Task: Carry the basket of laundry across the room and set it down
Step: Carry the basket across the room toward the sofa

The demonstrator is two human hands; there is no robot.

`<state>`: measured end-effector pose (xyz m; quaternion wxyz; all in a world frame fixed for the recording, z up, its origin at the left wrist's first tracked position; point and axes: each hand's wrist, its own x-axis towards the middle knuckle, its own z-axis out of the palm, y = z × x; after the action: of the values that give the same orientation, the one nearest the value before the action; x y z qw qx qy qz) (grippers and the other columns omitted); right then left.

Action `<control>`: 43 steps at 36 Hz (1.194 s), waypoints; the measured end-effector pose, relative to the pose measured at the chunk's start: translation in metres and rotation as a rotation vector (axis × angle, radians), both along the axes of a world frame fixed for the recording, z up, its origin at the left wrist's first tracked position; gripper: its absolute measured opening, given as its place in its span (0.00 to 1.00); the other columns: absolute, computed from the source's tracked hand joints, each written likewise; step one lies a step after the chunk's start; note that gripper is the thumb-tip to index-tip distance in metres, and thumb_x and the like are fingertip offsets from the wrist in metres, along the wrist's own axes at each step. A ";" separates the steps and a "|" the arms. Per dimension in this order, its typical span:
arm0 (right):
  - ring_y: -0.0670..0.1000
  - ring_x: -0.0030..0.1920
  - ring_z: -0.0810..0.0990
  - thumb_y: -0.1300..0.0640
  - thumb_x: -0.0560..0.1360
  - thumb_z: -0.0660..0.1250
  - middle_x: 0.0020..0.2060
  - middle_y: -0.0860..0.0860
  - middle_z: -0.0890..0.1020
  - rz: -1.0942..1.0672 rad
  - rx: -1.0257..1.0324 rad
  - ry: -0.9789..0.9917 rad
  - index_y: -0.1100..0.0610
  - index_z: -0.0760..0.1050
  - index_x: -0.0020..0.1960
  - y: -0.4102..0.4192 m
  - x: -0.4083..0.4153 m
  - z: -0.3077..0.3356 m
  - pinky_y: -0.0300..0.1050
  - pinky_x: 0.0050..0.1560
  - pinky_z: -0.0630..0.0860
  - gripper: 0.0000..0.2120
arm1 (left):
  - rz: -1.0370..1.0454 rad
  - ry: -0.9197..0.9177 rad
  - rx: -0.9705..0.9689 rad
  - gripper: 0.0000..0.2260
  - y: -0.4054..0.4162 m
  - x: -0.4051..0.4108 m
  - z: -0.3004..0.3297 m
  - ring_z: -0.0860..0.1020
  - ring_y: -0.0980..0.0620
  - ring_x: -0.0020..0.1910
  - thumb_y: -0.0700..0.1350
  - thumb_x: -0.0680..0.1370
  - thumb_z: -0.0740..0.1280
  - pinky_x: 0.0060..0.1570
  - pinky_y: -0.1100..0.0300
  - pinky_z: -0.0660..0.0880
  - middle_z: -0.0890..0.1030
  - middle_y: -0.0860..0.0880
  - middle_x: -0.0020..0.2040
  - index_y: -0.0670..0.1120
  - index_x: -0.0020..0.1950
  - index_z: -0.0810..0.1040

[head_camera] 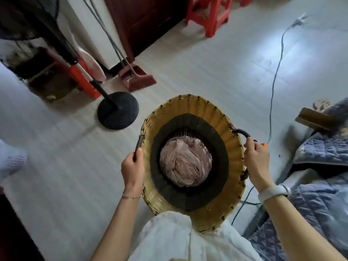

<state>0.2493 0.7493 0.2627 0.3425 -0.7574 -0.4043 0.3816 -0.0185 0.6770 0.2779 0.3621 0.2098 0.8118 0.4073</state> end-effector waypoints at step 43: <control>0.53 0.32 0.65 0.49 0.76 0.56 0.28 0.55 0.67 -0.605 0.007 0.126 0.57 0.67 0.32 0.606 0.326 0.003 0.48 0.35 0.62 0.17 | -0.482 0.078 0.029 0.17 0.786 0.341 -0.001 0.67 0.47 0.34 0.51 0.74 0.61 0.36 0.53 0.64 0.68 0.47 0.30 0.45 0.28 0.66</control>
<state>0.5757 1.3555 0.2659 0.4677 -0.8170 -0.1396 0.3071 0.3225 1.4626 0.2772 0.4141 0.4182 0.7457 0.3123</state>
